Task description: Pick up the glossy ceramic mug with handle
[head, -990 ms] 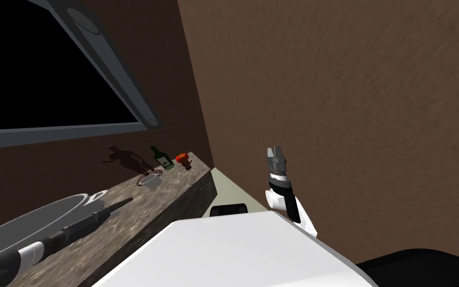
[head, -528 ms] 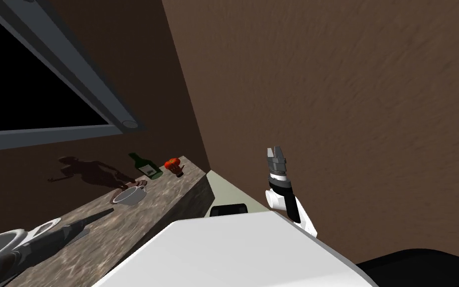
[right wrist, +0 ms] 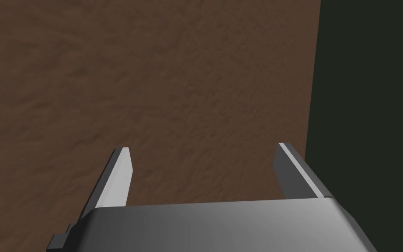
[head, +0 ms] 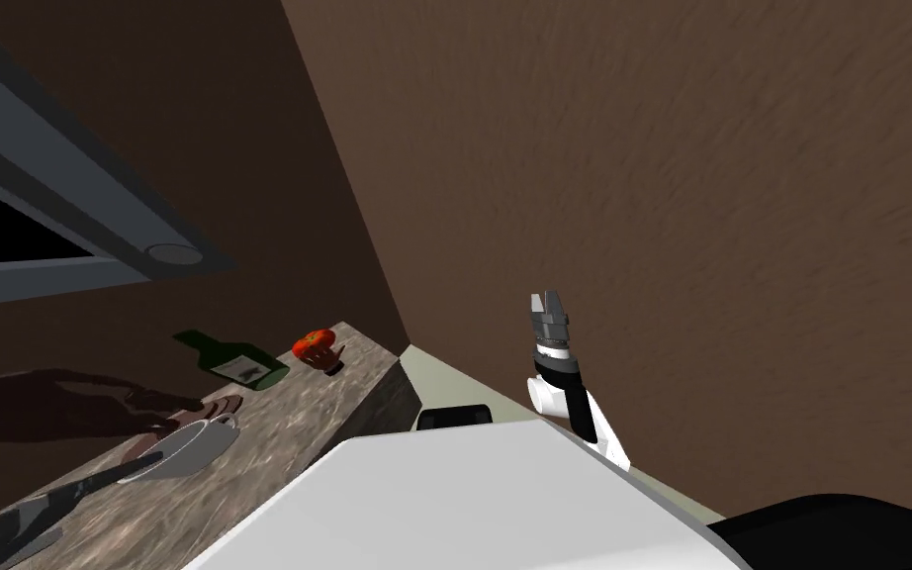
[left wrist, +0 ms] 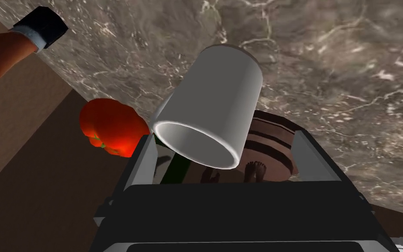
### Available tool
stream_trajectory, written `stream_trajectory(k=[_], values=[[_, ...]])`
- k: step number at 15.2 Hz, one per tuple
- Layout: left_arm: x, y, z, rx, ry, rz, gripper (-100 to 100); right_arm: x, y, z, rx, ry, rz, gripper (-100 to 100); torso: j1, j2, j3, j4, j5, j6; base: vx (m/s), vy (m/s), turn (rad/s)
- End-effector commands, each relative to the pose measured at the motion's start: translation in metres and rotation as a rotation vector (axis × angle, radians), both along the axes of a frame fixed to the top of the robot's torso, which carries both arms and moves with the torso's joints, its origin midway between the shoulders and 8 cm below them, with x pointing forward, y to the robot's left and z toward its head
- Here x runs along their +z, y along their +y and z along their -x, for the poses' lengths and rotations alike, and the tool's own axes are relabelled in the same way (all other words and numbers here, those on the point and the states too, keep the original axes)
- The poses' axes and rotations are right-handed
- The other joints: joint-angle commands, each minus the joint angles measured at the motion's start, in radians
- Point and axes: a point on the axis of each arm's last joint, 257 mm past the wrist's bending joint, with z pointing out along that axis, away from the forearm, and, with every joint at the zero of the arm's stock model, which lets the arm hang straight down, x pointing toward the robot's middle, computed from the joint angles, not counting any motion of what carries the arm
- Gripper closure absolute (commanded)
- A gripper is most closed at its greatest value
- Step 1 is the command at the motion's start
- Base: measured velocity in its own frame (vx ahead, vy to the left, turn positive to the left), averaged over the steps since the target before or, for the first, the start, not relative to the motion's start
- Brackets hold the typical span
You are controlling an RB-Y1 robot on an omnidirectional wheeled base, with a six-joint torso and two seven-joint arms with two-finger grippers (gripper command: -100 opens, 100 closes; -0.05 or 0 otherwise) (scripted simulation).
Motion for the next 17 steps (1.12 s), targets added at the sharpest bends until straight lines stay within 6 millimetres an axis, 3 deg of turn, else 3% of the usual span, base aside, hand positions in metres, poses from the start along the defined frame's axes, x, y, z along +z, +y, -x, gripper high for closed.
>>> stream_trajectory(k=[1, 3, 4, 5, 6, 7, 8, 9, 11, 13, 15, 16, 17], values=[[0.002, 0.007, 0.014, 0.024, 0.023, -0.001, -100, 0.0, 0.0, 0.0, 0.0, 0.0, 0.0, 0, 0.0, 0.0, 0.0, 0.0, 0.0, 0.0, 0.055, 0.024, -0.062], [-0.002, 0.019, 0.054, 0.085, 0.128, 0.0, -100, 0.0, 0.0, 0.0, 0.0, 0.0, 0.0, 0, -0.002, 0.002, 0.001, 0.0, 0.0, 0.0, 0.071, 0.017, -0.247], [-0.001, 0.022, 0.058, 0.101, 0.131, -0.002, -100, 0.0, 0.0, 0.0, 0.0, 0.0, 0.0, 0, -0.002, 0.001, 0.001, 0.0, 0.0, 0.001, 0.09, 0.03, -0.279], [-0.003, 0.026, 0.08, 0.134, 0.183, 0.0, -100, 0.0, 0.0, 0.0, 0.0, 0.0, 0.0, 0, -0.001, 0.0, 0.0, 0.0, 0.0, 0.0, 0.102, 0.031, -0.223], [-0.003, 0.027, 0.08, 0.137, 0.183, 0.001, -100, 0.0, 0.0, 0.0, 0.0, 0.0, 0.0, 0, -0.001, -0.001, 0.0, 0.0, 0.0, 0.0, 0.088, 0.028, -0.142], [-0.006, 0.029, 0.103, 0.171, 0.233, 0.006, -100, 0.0, 0.0, 0.0, 0.0, 0.0, 0.0, 0, -0.001, 0.0, 0.0, 0.0, 0.0, 0.0, 0.077, 0.017, -0.177], [-0.006, 0.029, 0.103, 0.171, 0.233, 0.006, -100, 0.0, 0.0, 0.0, 0.0, 0.0, 0.0, 0, -0.002, 0.0, 0.0, 0.0, 0.0, 0.0, 0.067, 0.011, -0.14], [-0.008, 0.03, 0.123, 0.202, 0.279, 0.012, -100, 0.0, 0.0, 0.0, 0.0, 0.0, 0.0, 0, -0.002, 0.001, 0.0, 0.0, 0.0, 0.0, 0.061, 0.004, -0.159], [-0.008, 0.03, 0.123, 0.202, 0.279, 0.012, -100, 0.0, 0.0, 0.0, 0.0, 0.0, 0.0, 0, -0.003, 0.002, 0.001, 0.0, -0.001, 0.0, 0.043, 0.004, -0.081], [-0.012, 0.03, 0.159, 0.252, 0.355, 0.024, -100, 0.0, 0.0, 0.0, 0.0, 0.0, 0.0, 0, -0.004, 0.003, 0.002, 0.001, -0.001, -0.001, 0.049, -0.001, -0.148], [-0.012, 0.03, 0.159, 0.252, 0.355, 0.024, -100, 0.0, 0.0, 0.0, 0.0, 0.0, 0.0, 0, -0.004, 0.003, 0.002, 0.001, -0.001, 0.0, 0.046, 0.001, -0.089], [-0.014, 0.029, 0.172, 0.269, 0.383, 0.03, -100, 0.0, 0.0, 0.0, 0.0, 0.0, 0.0, 0, -0.004, 0.003, 0.002, 0.001, -0.001, -0.001, 0.033, 0.0, -0.043], [-0.012, 0.03, 0.16, 0.256, 0.361, 0.024, -100, 0.0, 0.0, 0.0, 0.0, 0.0, 0.0, 0, -0.004, 0.004, 0.002, 0.001, -0.001, -0.001, 0.021, 0.001, -0.024]])
